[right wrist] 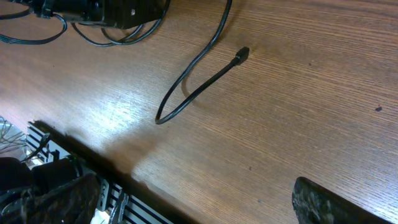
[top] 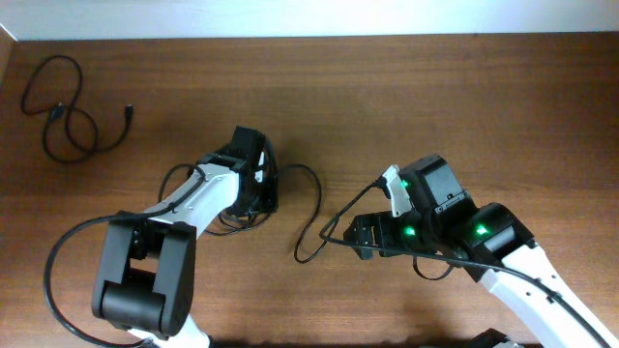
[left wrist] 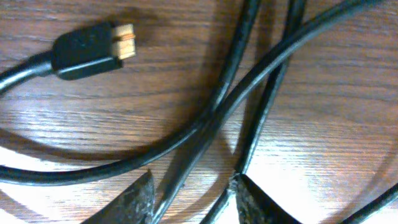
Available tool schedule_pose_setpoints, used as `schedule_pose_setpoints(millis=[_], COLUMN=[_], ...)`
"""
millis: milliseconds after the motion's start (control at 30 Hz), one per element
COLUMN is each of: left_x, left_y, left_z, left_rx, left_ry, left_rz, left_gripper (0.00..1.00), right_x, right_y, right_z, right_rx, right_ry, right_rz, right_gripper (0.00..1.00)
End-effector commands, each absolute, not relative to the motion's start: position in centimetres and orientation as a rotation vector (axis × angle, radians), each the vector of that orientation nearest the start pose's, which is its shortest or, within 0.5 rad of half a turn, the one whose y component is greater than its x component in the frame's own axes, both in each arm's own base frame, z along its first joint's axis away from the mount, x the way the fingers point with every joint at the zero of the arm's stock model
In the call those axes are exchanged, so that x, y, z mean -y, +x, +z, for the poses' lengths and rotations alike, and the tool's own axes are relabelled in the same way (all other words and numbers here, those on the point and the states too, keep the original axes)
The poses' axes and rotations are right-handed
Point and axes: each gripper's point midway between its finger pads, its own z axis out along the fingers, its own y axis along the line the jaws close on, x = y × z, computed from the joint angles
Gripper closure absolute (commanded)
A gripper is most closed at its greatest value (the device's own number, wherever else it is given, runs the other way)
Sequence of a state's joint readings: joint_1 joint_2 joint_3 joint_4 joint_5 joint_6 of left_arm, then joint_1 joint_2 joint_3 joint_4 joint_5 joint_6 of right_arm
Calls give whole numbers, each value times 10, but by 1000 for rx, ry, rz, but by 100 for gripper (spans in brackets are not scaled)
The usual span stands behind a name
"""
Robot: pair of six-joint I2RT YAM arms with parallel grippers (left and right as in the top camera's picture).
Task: Untangle cables
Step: 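Grasp another black cable strand in the bundle with the left gripper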
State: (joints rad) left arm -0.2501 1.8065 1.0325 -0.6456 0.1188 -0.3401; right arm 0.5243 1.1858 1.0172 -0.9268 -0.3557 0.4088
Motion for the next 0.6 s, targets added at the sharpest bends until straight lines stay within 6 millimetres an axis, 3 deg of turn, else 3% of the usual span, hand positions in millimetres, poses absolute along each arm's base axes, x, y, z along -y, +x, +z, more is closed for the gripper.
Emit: schedule_pose_setpoints(millis=[0, 133, 267, 400, 567], left_x=[108, 107, 92, 84, 66], left_y=[298, 297, 298, 300, 306], left_z=[-21, -21, -23, -24, -23], left_rx=[-3111, -3117, -3110, -3100, -3066], left_ry=[-91, -91, -96, -98, -94], left_rz=[-282, -276, -144, -70, 91], left_gripper=[73, 72, 71, 76, 66], right_x=[-191, -191, -191, -190, -189], right_y=[216, 216, 216, 217, 218], right_z=[170, 170, 170, 169, 169], right_rx=[-2754, -2754, -2754, -2753, -2752], right_ry=[-282, -282, -282, -279, -277], right_rz=[735, 735, 735, 724, 715], right_gripper=[2, 1, 2, 1, 2])
